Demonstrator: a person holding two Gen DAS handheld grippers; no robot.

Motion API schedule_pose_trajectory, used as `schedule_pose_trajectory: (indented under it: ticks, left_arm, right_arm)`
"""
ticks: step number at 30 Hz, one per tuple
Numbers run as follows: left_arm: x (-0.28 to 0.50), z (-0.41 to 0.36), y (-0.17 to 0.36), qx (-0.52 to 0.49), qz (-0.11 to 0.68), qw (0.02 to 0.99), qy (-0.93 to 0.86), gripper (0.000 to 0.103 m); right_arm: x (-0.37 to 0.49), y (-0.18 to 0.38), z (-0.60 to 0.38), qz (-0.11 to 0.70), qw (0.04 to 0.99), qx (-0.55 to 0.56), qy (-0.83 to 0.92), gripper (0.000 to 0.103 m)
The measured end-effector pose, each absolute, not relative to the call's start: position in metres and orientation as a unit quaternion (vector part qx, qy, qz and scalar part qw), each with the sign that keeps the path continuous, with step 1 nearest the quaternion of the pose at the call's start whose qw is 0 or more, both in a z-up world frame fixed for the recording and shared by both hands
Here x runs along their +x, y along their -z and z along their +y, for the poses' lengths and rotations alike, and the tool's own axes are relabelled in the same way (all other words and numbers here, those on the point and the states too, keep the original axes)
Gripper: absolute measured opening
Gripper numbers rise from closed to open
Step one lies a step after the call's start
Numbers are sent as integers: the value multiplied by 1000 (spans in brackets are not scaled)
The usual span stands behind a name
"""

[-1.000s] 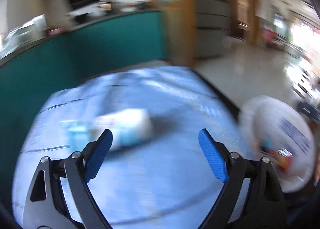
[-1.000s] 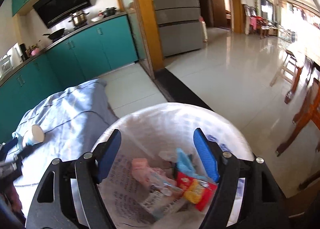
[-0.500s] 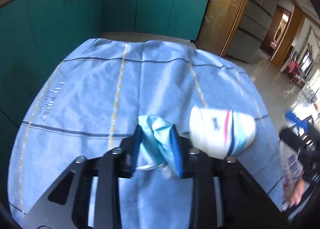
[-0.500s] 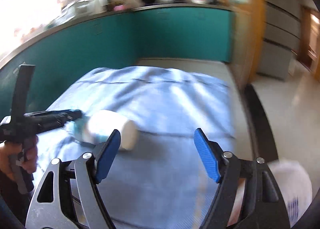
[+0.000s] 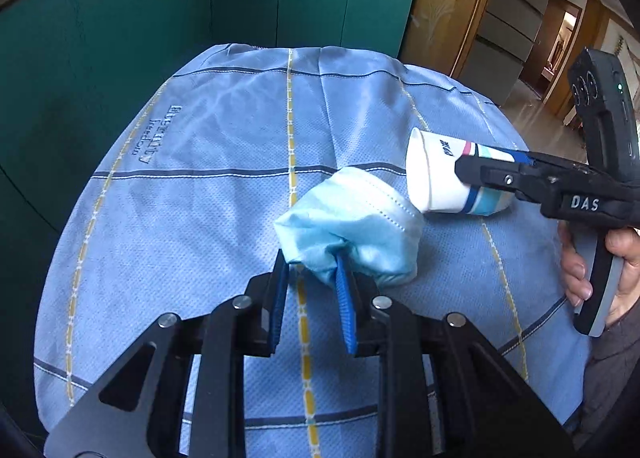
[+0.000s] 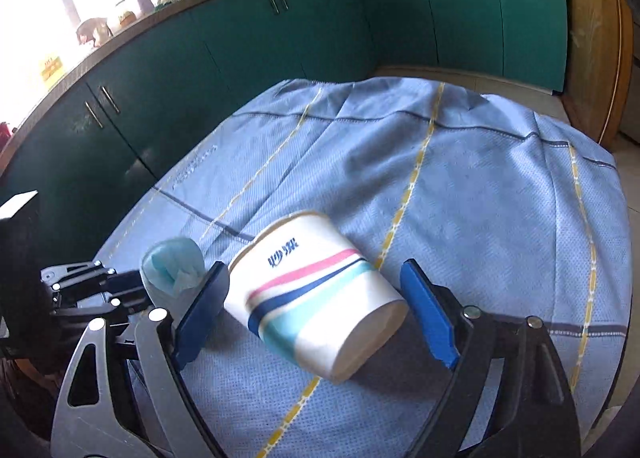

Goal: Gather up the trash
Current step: 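Grasp the blue face mask with the left gripper while the right grasps the paper cup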

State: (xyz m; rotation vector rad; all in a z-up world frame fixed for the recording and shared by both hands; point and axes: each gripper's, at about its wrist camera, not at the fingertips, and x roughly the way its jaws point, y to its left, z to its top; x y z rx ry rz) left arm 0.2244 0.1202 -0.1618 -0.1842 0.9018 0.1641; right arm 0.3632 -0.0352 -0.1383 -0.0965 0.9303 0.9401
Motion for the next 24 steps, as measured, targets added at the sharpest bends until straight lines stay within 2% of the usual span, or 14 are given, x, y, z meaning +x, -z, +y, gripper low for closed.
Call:
schedule_pose_trajectory:
  ticks: [1,2,3,5,12,13,14,15,17,18,24]
  left_arm:
    - [221,121,161,-90,432,894,-81,25]
    - [219,122,161,-90,431,894,-81,25]
    - [218,122,160,-91,431,894,-80,25]
    - [215,122,161,-89,431,895,-81,25]
    - [209,121,161,-85,429,896,-80,25]
    - [208,122,160,-86,428,896,-81,26]
    - [206,124,160,-87,428,896,-82,27]
    - [205,125,160,-88,428,896,-84,27]
    - [204,130,160,-91,427,895,-89,28]
    - [203,131,159,-93,427,895,-91,28]
    - [202,135,161,-96,431,892,-96,28]
  right_arm:
    - [360,138,-38,435,786,-41,-437,71]
    - [357,138,-42,437,785,-34,-438,65]
    - [355,137,-47,439,783,-27,-439,55]
    - [349,134,-57,450,778,-10,-437,48]
    - [304,129,-75,455,765,-65,-451,48]
    - [294,127,-74,451,760,-84,-460,50]
    - [287,124,-73,442,759,-97,-468,55]
    - [280,120,-72,426,766,-113,-468,67]
    - [271,113,-69,395,788,-141,-451,82]
    - [269,111,-67,383,796,-155,-442,87]
    - [257,117,-28,329,814,-239,-415,92]
